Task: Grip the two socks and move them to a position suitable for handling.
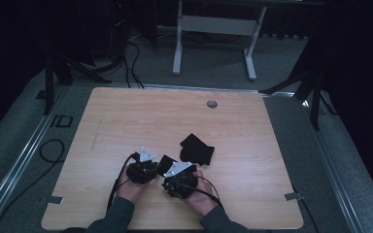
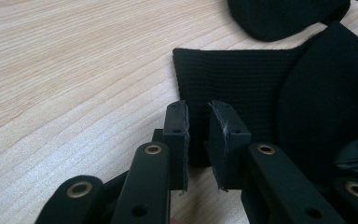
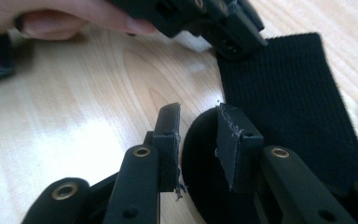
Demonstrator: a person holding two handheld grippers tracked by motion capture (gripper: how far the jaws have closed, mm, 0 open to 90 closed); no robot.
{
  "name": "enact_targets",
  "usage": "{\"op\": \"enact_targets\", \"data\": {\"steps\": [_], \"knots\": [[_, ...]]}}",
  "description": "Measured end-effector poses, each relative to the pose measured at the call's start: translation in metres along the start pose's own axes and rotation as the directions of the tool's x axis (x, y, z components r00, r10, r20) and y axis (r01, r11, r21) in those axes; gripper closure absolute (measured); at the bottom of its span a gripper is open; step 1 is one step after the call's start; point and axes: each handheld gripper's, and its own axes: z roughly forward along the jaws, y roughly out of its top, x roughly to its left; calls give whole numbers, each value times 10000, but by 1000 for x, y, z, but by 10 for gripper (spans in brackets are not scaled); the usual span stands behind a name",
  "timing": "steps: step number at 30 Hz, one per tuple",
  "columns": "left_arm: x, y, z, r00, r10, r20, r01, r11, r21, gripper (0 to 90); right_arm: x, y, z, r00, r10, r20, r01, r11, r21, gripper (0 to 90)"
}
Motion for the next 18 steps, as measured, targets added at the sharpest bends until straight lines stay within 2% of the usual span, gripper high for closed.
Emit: {"op": "enact_targets", "data": {"steps": [2,5,9,11,14,16,18], "knots": [[0,0,0,10000,18,-8,-18,10000,4,779,-1,-1,5,10000,67,73,-69,9997,246,714],[0,0,0,10000,31,0,-31,10000,-5,779,-3,-2,6,9998,184,103,-186,9995,239,754],[0,0,0,10000,64,-22,-64,10000,-19,780,-2,-1,7,9988,88,482,-104,9994,320,857],[0,0,0,10000,88,-8,-88,10000,-32,779,-3,-1,5,9992,177,366,-189,9993,331,865],[1,0,0,9999,109,73,-109,9999,-27,777,-5,-3,-1,9977,657,-150,-656,9978,45,866],[1,-1,0,9999,107,80,-107,9999,-35,774,-7,-4,-12,9957,848,-377,-857,9961,-224,865],[1,-1,0,9999,132,45,-132,9999,-53,774,-8,-6,-23,9947,971,-343,-987,9940,-466,865]]}}
